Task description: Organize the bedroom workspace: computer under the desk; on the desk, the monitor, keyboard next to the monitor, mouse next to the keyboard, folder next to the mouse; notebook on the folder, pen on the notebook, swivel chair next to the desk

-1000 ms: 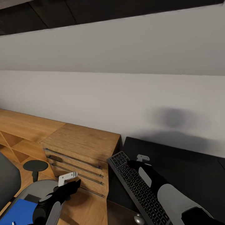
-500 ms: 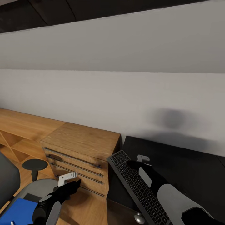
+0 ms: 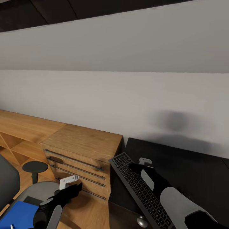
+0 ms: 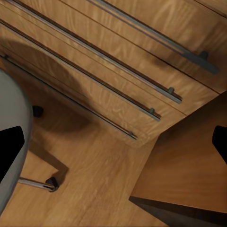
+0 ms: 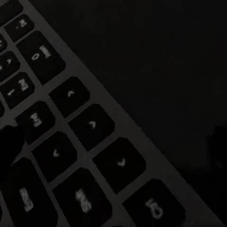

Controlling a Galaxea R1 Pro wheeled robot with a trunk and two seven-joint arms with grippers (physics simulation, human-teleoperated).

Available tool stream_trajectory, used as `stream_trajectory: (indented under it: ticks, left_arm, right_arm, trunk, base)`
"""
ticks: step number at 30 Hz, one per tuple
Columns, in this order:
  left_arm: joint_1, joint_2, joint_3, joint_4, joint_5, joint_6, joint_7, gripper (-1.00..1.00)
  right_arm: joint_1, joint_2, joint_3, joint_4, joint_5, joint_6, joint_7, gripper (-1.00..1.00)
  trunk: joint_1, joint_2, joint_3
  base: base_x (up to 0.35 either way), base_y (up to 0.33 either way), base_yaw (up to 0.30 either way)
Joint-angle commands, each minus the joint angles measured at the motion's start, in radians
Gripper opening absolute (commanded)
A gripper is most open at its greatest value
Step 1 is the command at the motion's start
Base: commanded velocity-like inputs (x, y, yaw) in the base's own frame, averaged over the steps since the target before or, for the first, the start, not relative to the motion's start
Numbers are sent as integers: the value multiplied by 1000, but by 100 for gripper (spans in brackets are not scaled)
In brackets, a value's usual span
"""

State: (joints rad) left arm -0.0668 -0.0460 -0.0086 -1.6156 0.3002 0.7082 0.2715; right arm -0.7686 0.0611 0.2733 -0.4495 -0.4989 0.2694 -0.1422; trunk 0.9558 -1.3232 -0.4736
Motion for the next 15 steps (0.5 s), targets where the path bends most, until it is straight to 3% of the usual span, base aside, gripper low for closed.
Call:
stream_trajectory:
  ticks: [1, 15]
  left_arm:
    - [-1, 0, -1, -1, 11, 3, 9, 100]
    - [-1, 2, -1, 7, 12, 4, 7, 100]
  right_arm:
    - [0, -1, 9, 6, -10, 4, -10, 100]
    - [0, -1, 9, 6, -10, 3, -10, 100]
  trunk:
    - [0, -1, -1]
    - [0, -1, -1]
  base:
    - [0, 0, 0]
    - [0, 0, 0]
